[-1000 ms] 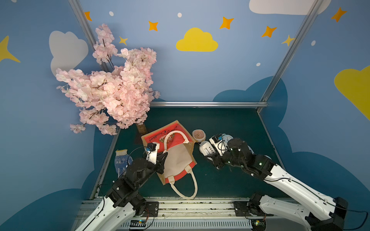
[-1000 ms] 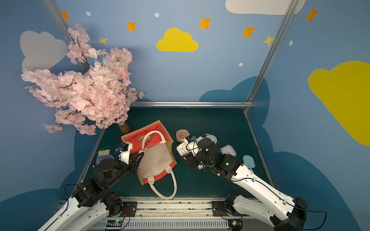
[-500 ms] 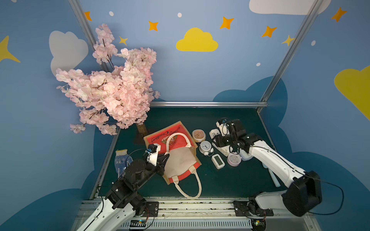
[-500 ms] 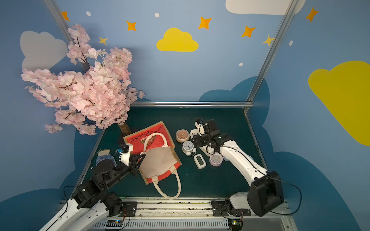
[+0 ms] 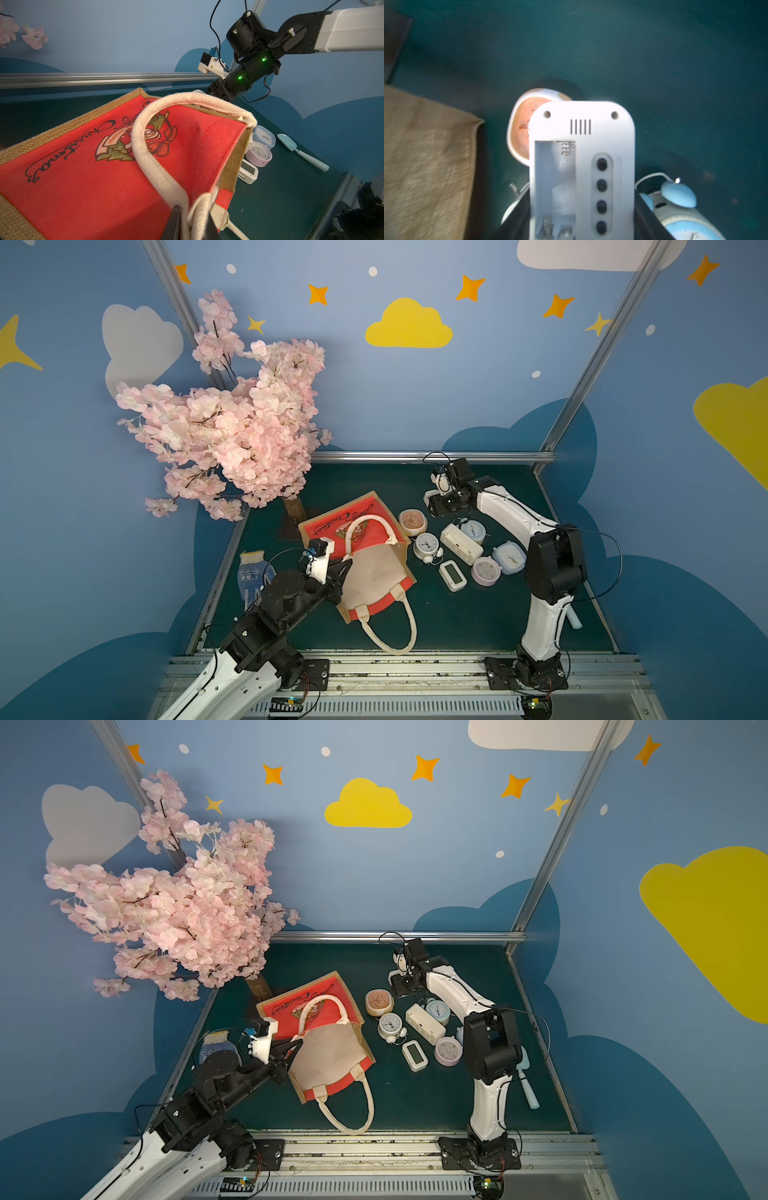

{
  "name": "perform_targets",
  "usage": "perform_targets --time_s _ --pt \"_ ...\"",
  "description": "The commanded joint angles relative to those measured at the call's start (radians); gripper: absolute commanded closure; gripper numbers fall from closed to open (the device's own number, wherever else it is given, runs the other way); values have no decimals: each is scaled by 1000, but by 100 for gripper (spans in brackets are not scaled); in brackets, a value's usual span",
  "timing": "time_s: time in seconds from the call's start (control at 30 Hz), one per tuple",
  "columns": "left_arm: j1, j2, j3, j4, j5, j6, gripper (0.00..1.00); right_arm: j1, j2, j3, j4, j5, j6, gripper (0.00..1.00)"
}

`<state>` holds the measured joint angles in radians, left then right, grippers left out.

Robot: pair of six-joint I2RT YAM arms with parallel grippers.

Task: Take the alarm clock out of the canvas bag
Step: Place the alarm at the center of the board.

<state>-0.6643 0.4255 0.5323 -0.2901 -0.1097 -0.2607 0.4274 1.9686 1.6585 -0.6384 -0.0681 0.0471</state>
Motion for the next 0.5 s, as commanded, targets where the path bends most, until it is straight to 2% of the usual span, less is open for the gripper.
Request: perform_targets --time_s 0.0,0.47 --pt "-4 4 -15 60 -5 -30 82 -36 50 75 -83 28 -12 60" --pt "-3 61 -4 106 -7 -46 82 -50 223 210 -162 20 -48 56"
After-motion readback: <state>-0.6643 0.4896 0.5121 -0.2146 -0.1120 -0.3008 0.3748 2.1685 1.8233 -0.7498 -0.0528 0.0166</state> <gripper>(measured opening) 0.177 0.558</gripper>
